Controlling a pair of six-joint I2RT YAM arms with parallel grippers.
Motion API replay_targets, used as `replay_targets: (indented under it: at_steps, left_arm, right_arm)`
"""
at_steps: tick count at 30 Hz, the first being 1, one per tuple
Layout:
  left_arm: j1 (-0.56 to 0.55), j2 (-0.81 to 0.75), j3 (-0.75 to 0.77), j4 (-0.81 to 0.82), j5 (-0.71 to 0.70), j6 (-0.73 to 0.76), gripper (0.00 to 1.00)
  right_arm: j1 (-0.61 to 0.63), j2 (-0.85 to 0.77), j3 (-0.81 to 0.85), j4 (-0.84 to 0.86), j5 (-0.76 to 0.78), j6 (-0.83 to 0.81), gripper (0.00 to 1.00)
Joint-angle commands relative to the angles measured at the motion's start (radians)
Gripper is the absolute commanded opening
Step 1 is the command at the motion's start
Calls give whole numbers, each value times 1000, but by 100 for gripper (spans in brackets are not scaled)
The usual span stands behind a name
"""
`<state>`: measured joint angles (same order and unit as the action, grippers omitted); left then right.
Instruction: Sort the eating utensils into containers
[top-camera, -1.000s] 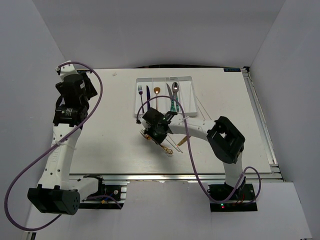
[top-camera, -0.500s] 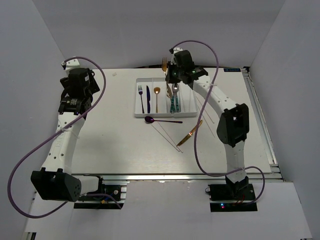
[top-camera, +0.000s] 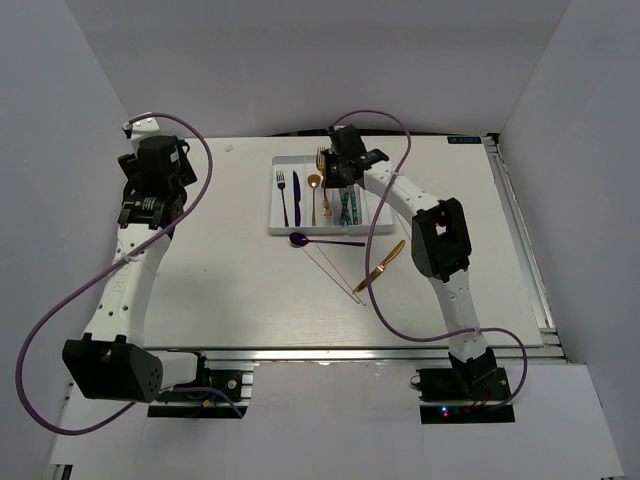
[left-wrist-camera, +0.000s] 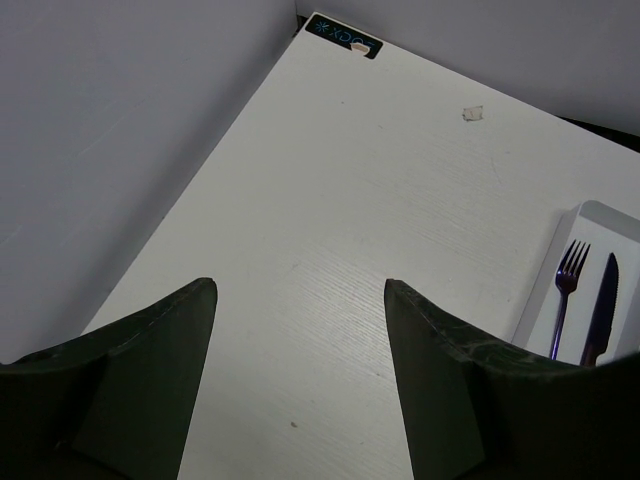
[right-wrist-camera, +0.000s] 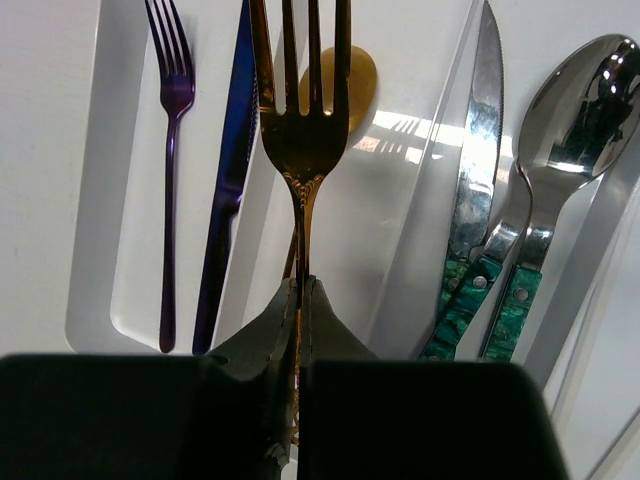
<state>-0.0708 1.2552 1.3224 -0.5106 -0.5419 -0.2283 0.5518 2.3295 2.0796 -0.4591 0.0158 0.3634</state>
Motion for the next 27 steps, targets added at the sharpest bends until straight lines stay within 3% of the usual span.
replay_targets:
  at_steps: [1, 11, 15, 22, 26, 27]
  left_arm:
    - [6, -11, -12, 11, -24, 14, 79]
    - [9, -10, -31, 6, -33, 32, 79]
    - [11, -17, -31, 0, -29, 32, 79]
    - [11, -30, -19, 1, 2, 24, 79]
    - [12, -36, -12, 7, 65, 40, 80]
    - [12, -39, -12, 7, 91, 50, 81]
  right_arm:
    - [-4, 8, 50, 50, -5, 34, 0]
    - [-4, 85, 53, 63, -74, 54, 0]
    - [-3, 80, 56, 69, -103, 54, 23]
    - [28, -103, 19, 82, -184, -70, 46]
    - [28, -269, -64, 56, -312, -363, 62]
    - [27, -309, -93, 16, -373, -570, 71]
